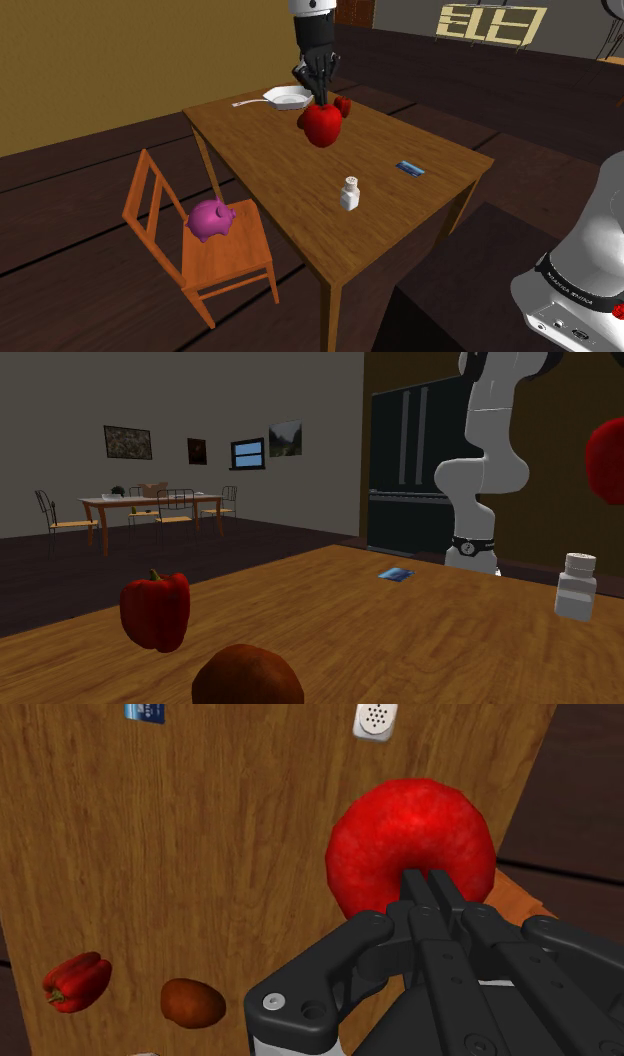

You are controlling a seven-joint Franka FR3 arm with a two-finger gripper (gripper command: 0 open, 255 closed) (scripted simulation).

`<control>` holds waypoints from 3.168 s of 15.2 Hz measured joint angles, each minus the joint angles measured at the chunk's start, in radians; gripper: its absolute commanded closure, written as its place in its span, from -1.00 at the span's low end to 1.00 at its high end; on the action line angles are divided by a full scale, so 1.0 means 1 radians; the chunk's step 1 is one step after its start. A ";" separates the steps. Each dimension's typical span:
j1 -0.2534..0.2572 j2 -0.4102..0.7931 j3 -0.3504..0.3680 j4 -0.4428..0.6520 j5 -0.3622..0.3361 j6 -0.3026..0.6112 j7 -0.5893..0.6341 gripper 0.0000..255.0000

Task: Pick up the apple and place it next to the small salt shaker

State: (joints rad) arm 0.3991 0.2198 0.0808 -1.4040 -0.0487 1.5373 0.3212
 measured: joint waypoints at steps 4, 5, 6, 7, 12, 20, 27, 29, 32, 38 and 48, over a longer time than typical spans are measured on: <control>0.010 0.007 0.006 -0.032 0.000 0.038 0.019 1.00; 0.010 0.006 0.006 -0.046 0.000 0.050 0.020 1.00; 0.010 0.002 0.006 -0.064 0.000 0.065 0.020 1.00; 0.009 0.002 0.006 -0.075 0.000 0.076 0.020 1.00; 0.010 -0.002 0.007 -0.149 0.000 0.146 0.025 1.00; 0.008 0.002 0.005 -0.251 -0.001 0.252 0.027 1.00; 0.006 0.019 0.004 -0.323 -0.004 0.341 0.028 1.00; 0.008 0.029 0.004 -0.339 -0.005 0.366 0.032 1.00; 0.008 0.040 0.004 -0.362 -0.007 0.400 0.035 1.00; 0.007 0.041 0.004 -0.372 -0.007 0.412 0.034 1.00; 0.009 0.030 0.005 -0.319 -0.005 0.349 0.033 -1.00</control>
State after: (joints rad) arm 0.4078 0.2498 0.0857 -1.7226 -0.0535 1.8860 0.3542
